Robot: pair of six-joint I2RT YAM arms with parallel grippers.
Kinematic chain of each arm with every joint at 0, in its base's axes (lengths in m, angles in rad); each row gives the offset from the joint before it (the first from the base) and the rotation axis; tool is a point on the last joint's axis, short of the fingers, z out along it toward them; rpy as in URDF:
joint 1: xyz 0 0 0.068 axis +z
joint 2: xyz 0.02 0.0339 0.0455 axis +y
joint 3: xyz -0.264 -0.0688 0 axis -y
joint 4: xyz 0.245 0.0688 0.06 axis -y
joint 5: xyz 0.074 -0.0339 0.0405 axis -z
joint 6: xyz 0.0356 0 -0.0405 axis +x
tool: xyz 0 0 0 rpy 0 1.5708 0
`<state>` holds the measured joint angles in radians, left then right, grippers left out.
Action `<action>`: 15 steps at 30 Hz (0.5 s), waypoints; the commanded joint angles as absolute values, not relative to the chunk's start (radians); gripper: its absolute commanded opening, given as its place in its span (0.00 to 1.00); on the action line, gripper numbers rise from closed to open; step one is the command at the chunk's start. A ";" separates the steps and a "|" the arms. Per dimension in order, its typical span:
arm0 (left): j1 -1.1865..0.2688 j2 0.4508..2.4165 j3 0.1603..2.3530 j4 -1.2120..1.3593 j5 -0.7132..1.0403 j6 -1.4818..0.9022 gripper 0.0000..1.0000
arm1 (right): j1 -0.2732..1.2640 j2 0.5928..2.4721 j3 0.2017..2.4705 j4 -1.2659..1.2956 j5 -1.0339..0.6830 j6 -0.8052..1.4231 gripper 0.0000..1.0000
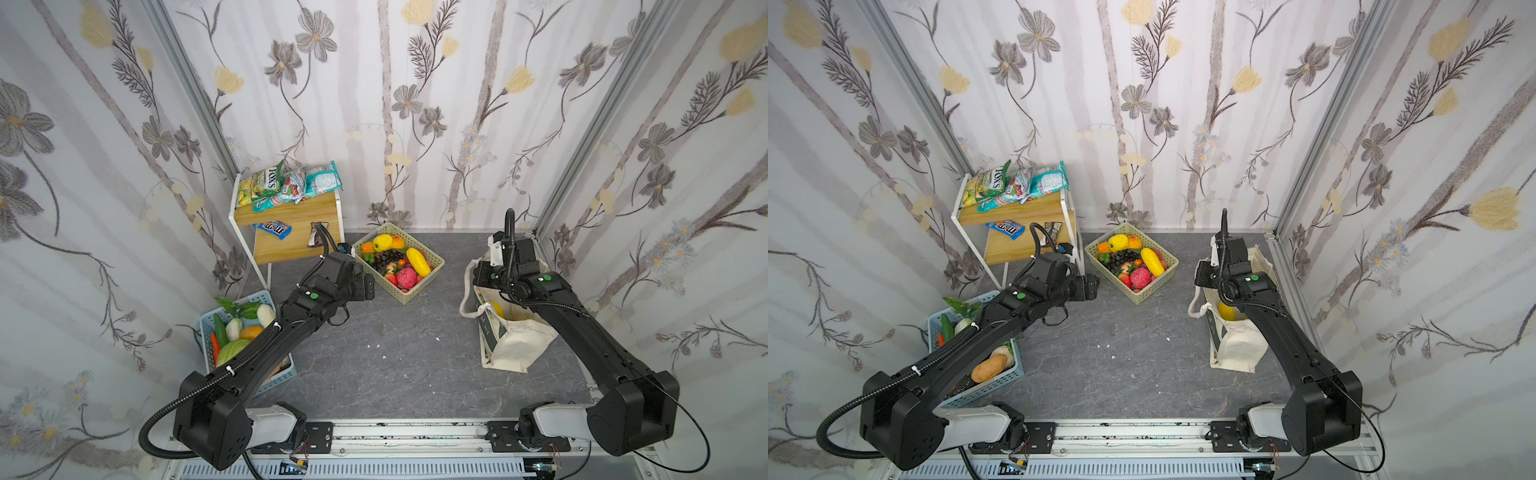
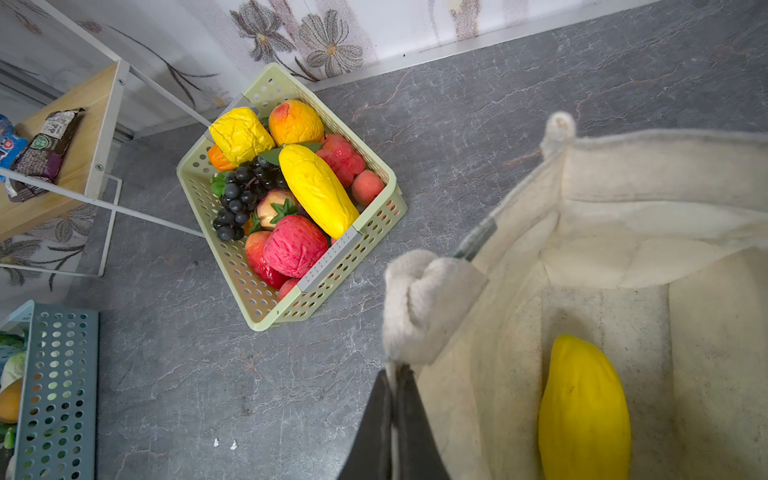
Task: Place the food into the grocery bag and tie it
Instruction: 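Lift the empty right gripper up out of the tote bag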
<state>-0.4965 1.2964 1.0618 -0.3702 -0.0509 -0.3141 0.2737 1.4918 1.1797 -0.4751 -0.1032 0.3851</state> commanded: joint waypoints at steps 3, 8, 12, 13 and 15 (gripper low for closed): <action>-0.497 1.303 1.063 -0.347 -0.063 -0.314 0.91 | 0.275 1.515 1.201 -0.364 -0.134 0.430 0.06; -0.497 1.304 1.065 -0.349 -0.066 -0.313 0.91 | 0.271 1.571 1.250 -0.335 -0.158 0.449 0.05; -0.496 1.300 1.064 -0.353 -0.072 -0.310 0.91 | 0.270 1.625 1.282 -0.318 -0.171 0.464 0.07; -0.496 1.299 1.063 -0.354 -0.074 -0.310 0.91 | 0.269 1.636 1.292 -0.315 -0.172 0.467 0.09; -0.495 1.299 1.063 -0.355 -0.073 -0.310 0.91 | 0.266 1.654 1.309 -0.313 -0.172 0.467 0.10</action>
